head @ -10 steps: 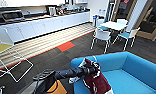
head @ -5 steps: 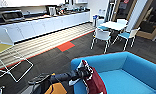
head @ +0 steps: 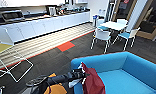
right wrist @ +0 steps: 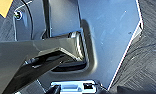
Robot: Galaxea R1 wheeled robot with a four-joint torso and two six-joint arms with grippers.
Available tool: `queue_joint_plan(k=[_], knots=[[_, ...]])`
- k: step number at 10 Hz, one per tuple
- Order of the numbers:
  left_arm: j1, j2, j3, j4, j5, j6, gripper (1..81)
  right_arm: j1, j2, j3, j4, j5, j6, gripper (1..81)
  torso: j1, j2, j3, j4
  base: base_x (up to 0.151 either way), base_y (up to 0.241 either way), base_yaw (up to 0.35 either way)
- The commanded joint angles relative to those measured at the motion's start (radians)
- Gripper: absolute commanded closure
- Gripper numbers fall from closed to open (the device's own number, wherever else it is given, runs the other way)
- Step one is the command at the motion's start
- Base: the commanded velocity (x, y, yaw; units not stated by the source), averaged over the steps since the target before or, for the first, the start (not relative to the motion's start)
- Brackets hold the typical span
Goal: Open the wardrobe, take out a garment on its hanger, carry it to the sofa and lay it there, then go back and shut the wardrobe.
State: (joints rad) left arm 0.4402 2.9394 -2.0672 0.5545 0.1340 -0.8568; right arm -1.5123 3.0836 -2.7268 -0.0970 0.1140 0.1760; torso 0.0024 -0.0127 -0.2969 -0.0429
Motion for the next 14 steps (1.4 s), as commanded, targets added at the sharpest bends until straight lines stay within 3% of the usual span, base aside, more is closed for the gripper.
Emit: queue_joint_plan(k=[1,3,11,14], knots=[[-0.163,0.034,0.029,0.03,0.002,0.009,1.0,0.01,0.006,0.007,0.003,-0.059,-0.004,1.0,0.0,0.0,0.0,0.0,0.0,0.0,0.0],[-0.133,0.026,0.007,0.09,0.033,0.009,1.0,0.008,0.006,0.007,0.003,-0.054,-0.004,1.0,0.0,0.0,0.0,0.0,0.0,0.0,0.0],[0.057,-0.147,-0.062,0.212,0.018,0.009,1.0,0.007,0.008,0.01,0.002,-0.043,-0.004,1.0,0.0,0.0,0.0,0.0,0.0,0.0,0.0],[0.183,-0.178,-0.054,0.263,0.007,0.015,1.0,0.007,0.006,0.009,0.002,-0.045,-0.006,1.0,0.0,0.0,0.0,0.0,0.0,0.0,0.0]])
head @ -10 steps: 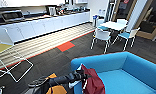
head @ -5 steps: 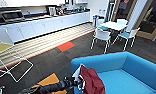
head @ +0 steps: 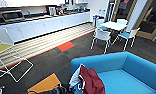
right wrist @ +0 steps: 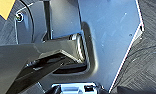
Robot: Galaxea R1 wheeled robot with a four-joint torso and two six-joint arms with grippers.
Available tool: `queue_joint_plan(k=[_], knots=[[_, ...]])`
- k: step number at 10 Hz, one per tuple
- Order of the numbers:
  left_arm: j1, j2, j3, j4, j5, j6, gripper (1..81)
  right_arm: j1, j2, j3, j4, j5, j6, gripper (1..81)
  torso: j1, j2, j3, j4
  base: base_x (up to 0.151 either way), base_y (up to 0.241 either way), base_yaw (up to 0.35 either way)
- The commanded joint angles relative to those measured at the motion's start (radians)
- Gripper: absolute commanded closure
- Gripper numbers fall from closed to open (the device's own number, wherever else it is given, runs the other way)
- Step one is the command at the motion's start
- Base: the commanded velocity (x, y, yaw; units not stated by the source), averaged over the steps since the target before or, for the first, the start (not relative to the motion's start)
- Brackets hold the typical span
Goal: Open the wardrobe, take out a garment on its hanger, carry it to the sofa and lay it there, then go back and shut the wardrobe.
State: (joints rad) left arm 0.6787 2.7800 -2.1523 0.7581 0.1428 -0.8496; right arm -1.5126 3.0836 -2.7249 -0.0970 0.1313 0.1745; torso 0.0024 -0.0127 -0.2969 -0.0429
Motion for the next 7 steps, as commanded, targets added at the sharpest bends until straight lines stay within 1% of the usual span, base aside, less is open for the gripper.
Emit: queue_joint_plan(k=[1,5,7], knots=[[0.006,-0.019,0.031,0.108,-0.009,0.006,1.0,0.007,0.006,0.007,0.002,-0.061,-0.003,1.0,0.0,0.0,0.0,0.0,0.0,0.0,0.0],[0.25,-0.032,0.034,0.26,-0.049,0.006,1.0,0.007,0.006,0.007,0.002,-0.062,-0.004,1.0,0.0,0.0,0.0,0.0,0.0,0.0,0.0],[0.348,-0.049,0.034,0.316,-0.061,0.006,1.0,0.01,0.008,0.008,0.002,-0.062,-0.004,1.0,-0.001,0.0,0.0,0.0,0.0,0.0,0.0]])
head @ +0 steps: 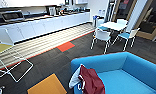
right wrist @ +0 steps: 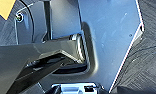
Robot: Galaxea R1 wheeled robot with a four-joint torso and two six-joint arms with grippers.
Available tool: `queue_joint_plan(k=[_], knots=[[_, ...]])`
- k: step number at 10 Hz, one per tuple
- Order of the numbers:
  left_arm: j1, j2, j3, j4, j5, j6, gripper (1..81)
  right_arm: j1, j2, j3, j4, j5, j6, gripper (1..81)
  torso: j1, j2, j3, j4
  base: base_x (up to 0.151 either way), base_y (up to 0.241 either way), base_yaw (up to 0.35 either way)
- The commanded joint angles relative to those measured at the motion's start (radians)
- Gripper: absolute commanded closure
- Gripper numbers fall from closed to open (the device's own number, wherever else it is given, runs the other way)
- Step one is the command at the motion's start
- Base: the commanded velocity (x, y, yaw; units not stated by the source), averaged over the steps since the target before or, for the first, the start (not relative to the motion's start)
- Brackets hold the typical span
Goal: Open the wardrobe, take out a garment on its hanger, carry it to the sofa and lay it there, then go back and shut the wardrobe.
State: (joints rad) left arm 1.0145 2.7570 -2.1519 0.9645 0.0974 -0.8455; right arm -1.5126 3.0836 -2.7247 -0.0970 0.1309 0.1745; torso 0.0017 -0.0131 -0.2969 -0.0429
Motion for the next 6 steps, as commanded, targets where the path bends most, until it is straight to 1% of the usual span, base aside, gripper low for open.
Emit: queue_joint_plan(k=[1,4,6], knots=[[0.052,-0.035,0.032,0.132,-0.018,0.002,1.0,0.011,0.008,0.008,0.002,-0.062,-0.004,1.0,0.0,0.0,0.0,0.0,0.0,0.0,0.0],[0.134,-0.048,-0.008,0.149,-0.084,0.0,1.0,0.011,0.011,0.008,0.002,-0.06,-0.004,1.0,0.0,0.0,0.001,0.0,0.0,0.0,0.0],[0.163,-0.028,-0.052,0.151,-0.117,0.0,1.0,0.013,0.013,0.008,0.002,-0.062,-0.004,1.0,-0.001,-0.001,0.001,0.0,-0.069,0.0,0.0]])
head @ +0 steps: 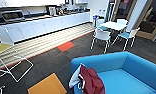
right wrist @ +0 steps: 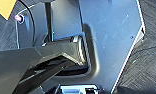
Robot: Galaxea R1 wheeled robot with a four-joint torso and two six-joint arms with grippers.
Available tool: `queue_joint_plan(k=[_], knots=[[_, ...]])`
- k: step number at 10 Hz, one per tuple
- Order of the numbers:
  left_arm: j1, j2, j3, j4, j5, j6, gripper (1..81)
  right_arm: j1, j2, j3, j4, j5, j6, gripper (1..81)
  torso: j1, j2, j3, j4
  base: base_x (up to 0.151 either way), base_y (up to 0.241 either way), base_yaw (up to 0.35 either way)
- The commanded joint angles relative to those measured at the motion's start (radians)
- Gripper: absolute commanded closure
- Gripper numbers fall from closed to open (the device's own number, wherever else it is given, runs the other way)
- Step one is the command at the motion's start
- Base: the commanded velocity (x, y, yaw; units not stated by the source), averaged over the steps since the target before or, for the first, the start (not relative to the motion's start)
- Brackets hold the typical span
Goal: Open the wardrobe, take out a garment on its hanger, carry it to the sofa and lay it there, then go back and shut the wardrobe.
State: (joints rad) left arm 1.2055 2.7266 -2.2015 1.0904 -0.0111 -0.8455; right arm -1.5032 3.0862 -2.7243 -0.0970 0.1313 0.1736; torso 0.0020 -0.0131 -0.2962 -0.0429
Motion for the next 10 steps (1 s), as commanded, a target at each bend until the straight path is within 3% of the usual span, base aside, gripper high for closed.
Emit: queue_joint_plan(k=[1,10], knots=[[-0.016,0.012,-0.017,0.025,-0.01,0.0,1.0,0.004,0.01,0.008,0.002,-0.062,-0.003,1.0,0.0,0.0,0.0,0.0,-0.08,0.0,0.0],[0.064,0.084,-0.087,0.048,-0.01,0.008,1.0,0.004,0.015,0.008,0.002,-0.061,-0.003,1.0,-0.002,-0.002,0.002,0.0,-0.095,0.0,0.0]])
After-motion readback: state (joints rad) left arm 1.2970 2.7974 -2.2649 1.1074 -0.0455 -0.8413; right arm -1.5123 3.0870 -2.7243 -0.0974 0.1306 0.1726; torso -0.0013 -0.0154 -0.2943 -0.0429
